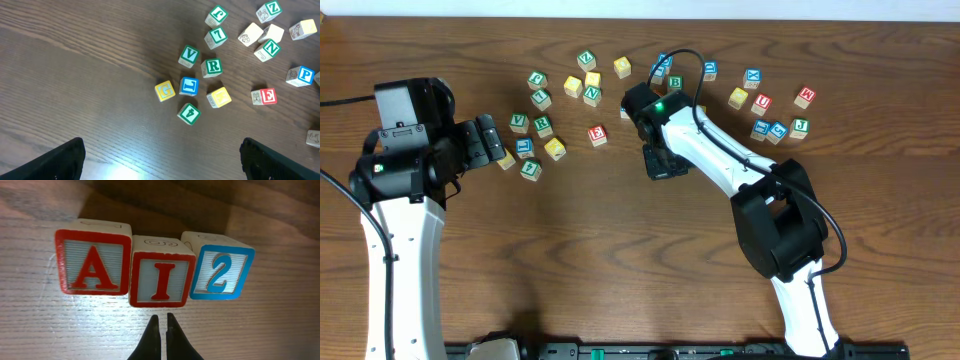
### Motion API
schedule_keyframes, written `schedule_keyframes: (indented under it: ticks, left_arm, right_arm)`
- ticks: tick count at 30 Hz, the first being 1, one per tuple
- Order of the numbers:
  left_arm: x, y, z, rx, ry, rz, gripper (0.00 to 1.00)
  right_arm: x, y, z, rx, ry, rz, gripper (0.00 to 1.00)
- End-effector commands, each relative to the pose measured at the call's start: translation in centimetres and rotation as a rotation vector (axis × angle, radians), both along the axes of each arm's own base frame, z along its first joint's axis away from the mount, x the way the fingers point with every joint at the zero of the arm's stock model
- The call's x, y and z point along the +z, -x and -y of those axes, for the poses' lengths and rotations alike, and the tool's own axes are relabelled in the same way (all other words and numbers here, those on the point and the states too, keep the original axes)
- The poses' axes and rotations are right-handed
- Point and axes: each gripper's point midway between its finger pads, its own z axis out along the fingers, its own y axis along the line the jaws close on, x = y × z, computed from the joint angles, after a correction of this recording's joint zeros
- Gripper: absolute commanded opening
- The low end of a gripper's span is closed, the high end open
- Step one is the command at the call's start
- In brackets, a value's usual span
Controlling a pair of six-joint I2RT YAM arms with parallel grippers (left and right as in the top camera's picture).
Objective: Spell out AI2
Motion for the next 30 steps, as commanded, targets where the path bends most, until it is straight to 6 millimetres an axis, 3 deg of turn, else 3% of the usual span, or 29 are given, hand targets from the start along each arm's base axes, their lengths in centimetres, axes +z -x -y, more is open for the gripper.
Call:
schedule_keyframes:
  ticks: [1, 30]
  left_arm:
    - [-0.1, 0.0, -0.2, 0.001, -0.005, -0.005, 0.98]
    - [-0.1, 0.0, -0.2, 0.001, -0.005, -0.005, 0.98]
  right_arm:
    - [0.8, -0.6, 0.4, -0.027, -0.002, 0.037, 0.01]
    - [0.9, -1.7, 0.4, -0.028, 0.002, 0.089, 0.01]
